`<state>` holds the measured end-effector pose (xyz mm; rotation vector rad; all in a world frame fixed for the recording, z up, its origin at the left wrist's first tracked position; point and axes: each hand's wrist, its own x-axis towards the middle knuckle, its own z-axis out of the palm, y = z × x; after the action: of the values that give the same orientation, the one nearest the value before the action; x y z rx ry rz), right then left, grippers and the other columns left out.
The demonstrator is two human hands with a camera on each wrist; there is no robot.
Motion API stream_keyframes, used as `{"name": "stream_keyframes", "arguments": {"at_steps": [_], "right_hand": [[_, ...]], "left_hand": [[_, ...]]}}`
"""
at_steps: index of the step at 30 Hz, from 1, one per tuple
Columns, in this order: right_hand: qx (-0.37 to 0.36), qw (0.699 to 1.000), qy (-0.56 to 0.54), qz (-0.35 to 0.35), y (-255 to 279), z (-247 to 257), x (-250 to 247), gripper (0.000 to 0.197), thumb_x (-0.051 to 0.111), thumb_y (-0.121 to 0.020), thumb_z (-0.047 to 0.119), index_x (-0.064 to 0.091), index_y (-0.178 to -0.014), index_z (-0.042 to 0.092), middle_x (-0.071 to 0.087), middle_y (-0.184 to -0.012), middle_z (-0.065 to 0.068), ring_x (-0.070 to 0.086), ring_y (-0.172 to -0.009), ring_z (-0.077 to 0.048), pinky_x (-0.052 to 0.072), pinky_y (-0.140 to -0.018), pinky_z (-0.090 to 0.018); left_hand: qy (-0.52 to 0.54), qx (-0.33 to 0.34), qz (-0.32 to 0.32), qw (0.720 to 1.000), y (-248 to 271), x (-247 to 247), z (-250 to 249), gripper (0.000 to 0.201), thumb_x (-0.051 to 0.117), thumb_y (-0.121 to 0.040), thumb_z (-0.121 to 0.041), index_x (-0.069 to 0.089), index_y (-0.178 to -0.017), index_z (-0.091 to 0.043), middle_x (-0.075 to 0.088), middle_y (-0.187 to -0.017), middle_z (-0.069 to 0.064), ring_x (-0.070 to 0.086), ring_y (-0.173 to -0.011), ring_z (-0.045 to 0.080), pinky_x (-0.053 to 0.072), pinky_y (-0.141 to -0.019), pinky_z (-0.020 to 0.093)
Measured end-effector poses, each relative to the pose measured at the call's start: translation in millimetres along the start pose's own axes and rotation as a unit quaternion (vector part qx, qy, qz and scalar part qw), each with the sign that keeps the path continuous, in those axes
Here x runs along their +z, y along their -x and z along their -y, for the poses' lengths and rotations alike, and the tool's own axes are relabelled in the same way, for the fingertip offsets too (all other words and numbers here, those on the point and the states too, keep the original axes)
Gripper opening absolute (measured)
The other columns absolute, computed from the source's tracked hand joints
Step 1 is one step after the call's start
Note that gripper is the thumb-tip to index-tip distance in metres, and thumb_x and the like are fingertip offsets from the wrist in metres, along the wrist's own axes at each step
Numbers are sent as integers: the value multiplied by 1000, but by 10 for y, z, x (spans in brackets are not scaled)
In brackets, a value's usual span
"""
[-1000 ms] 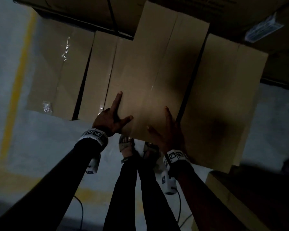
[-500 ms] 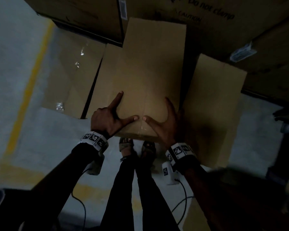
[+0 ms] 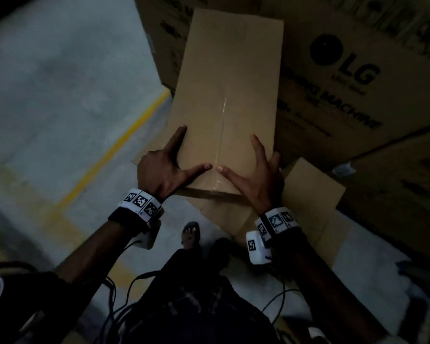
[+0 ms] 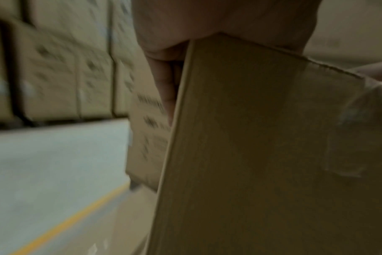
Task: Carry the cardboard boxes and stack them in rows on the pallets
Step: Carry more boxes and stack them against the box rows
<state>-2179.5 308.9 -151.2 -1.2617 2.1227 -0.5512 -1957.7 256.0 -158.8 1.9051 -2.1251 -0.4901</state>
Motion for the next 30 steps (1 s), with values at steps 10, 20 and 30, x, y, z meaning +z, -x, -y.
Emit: {"name": "stream_keyframes", "arguments": {"at_steps": [10,20,30], "right_hand": [[-221,974,45,35,167,1452,66,107,68,-66,85,20,-156,54,33,-140,-9,47,-121,-33,43,-99,-43],[-371,920,71,103,416,3064,1261,112,53,-55,97,28,-155,51,40,-133,-10,54,-117,-32,48,-93,-38],[-464,863,81,181,888,4965,2975,108,59,-59,95,27,-153,53,41,-127,-5,61,-108,-33,44,-86,-32]], "left_hand": [[37,-148,-176,972,507,-1092,600,113,48,-61,-103,22,-157,-49,77,-94,5,72,-82,30,57,-71,35],[31,-294,-258,920,865,-1917,2038,116,51,-59,-104,21,-157,-50,74,-84,9,72,-75,30,59,-73,38],[22,-398,-307,864,1120,-2964,3983,118,43,-57,-107,20,-158,-50,73,-87,10,70,-78,30,60,-75,40]]}}
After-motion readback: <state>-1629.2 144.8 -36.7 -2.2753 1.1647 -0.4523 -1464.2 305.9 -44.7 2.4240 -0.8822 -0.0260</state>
